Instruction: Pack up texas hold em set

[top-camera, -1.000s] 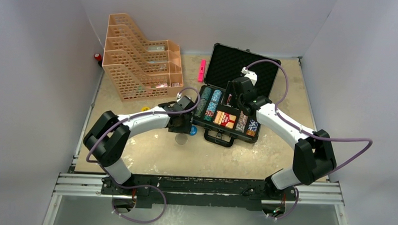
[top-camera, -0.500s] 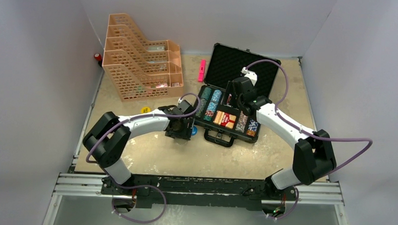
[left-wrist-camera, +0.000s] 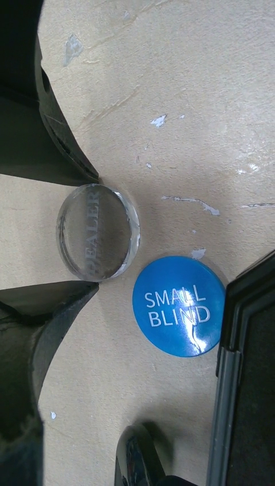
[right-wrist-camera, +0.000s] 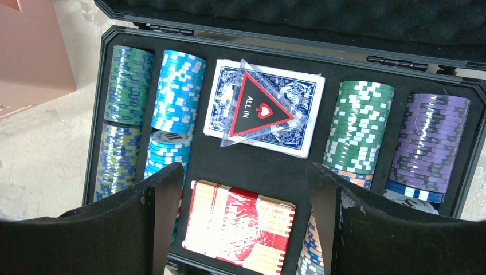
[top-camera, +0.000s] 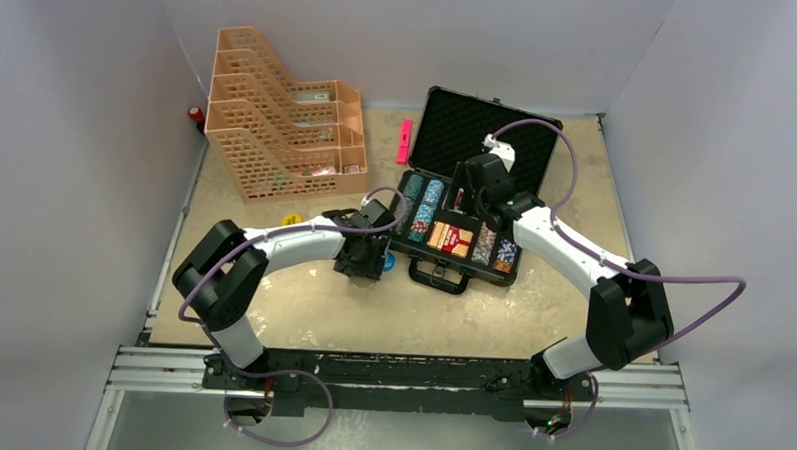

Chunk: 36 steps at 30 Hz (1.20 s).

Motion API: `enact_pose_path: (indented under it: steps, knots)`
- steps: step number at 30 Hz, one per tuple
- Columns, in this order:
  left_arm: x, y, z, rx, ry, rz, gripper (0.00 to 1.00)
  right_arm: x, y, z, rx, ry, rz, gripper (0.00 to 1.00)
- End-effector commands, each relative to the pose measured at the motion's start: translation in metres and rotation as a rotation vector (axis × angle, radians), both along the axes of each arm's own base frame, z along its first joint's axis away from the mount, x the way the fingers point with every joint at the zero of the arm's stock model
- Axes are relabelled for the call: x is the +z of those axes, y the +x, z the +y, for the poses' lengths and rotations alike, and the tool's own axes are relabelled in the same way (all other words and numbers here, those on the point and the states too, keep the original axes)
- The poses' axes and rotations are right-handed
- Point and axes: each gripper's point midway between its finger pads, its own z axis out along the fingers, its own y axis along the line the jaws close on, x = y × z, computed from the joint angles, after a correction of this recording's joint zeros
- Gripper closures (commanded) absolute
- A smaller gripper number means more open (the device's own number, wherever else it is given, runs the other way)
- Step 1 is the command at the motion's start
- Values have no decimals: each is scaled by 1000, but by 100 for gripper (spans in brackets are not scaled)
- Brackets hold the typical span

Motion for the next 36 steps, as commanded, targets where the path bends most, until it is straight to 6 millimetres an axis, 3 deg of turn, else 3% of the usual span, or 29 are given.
enact_pose_path:
  steps: [1, 6, 11, 15, 17, 22, 27, 31, 36]
  knots:
    - [0, 8, 7, -13, 59, -34, 65, 21, 4, 0, -12, 31, -59, 19]
    - [61, 33, -13, -24, -69, -196, 65, 33, 0, -10, -59, 38, -103, 19]
    - [127, 46, -59, -91, -336, -315, 65, 48, -7, -41, -225, 49, -171, 18]
    - [159, 56, -94, -131, -482, -341, 65, 63, -10, -58, -289, 72, -223, 18]
    - [167, 62, -110, -147, -520, -357, 65, 58, -14, -70, -322, 66, -220, 17]
    - [168, 71, -160, -189, -567, -333, 65, 51, -19, -94, -401, 90, -205, 17]
    - [148, 71, -195, -187, -539, -286, 65, 49, -36, -118, -490, 153, -236, 17]
    - [127, 71, -210, -193, -480, -271, 65, 57, -42, -128, -516, 190, -286, 17]
    - [102, 78, -212, -194, -382, -266, 65, 59, -43, -128, -513, 200, -295, 17]
